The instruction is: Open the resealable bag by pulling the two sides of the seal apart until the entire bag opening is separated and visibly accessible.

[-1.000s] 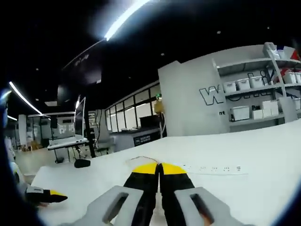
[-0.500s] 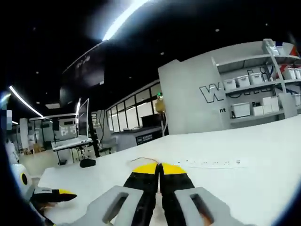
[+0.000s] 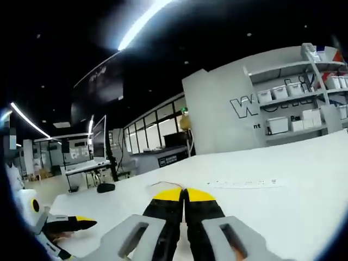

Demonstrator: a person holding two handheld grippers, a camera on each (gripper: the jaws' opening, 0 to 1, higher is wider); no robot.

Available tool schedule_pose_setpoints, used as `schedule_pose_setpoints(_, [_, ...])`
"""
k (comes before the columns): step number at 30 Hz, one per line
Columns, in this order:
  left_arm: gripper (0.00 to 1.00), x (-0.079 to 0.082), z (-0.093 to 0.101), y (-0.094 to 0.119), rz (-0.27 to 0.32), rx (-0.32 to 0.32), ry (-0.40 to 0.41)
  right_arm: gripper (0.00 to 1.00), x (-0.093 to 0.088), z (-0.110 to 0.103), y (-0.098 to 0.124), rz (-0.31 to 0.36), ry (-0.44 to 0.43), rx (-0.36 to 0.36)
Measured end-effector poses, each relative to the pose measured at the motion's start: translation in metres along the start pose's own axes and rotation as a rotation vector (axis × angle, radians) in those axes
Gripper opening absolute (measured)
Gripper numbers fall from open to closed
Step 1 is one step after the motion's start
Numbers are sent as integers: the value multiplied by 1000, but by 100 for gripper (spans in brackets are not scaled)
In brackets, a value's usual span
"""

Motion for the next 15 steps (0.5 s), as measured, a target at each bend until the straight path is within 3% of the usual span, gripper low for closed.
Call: schedule_pose_setpoints(15, [84, 0, 1, 1, 1, -2, -1, 0, -3, -4, 17, 16, -30, 11])
Point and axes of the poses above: the point that each gripper's makers call its tool centre point, and the gripper's own axes: y roughly backward along the fingers, z roughly to its right, x roughly out of its top, the point moved 4 cm from there along y, roughly backward along the fingers, and after that the axes turned 5 degrees about x, right-handed, at the moved point
